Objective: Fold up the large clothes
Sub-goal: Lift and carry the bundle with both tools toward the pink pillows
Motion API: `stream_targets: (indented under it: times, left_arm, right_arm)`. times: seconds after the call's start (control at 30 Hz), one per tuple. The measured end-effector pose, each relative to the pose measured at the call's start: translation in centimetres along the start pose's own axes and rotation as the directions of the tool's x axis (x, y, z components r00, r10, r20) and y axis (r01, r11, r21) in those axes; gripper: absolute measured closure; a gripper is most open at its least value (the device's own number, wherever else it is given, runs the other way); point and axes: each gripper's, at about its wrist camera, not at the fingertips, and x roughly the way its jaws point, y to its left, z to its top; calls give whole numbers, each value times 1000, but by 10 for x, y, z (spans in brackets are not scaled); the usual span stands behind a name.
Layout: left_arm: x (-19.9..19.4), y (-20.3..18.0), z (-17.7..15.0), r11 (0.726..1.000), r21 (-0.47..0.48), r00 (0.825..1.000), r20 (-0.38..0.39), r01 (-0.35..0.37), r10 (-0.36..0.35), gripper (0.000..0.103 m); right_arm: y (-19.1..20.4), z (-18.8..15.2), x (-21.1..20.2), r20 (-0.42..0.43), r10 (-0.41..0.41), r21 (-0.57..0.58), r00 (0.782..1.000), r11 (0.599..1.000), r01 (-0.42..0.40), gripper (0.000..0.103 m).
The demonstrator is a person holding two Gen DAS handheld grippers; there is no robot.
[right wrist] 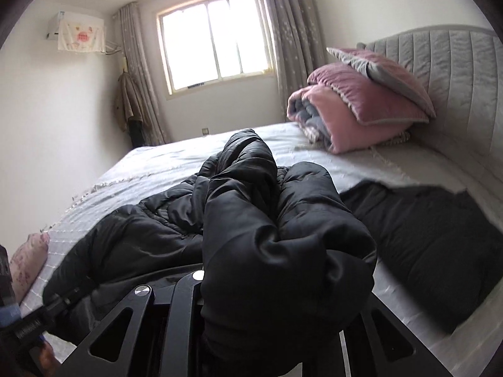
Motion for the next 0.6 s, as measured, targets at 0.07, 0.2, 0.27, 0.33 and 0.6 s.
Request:
stream_targets:
  times: [0.07,0.2,0.27,0.33,0.6]
  left_arm:
    - [5,-19,6,1000,24,999,29,12,-13,71]
    - [27,-88,26,993,91,994,69,77,-84,71]
    - [39,-122,35,986,125,990,73,108,-118,71]
    - [60,-171,42,972,159,981,64,171,-183,70]
    - [188,-272,-53,939,159,936,-233,304,-263,64]
  right_arm:
    - [-20,14,-3,13,3,-5,1000,1000,-3,84]
    - [-78,60,-16,72,28,23,997,999,-30,84]
    - [-119,89,-30,127,25,55,992,998,-32,84]
    - [-158,108,-47,195,14,107,981,994,-35,84]
    - [-384,71,-28,84,-34,487,996,873,-11,75]
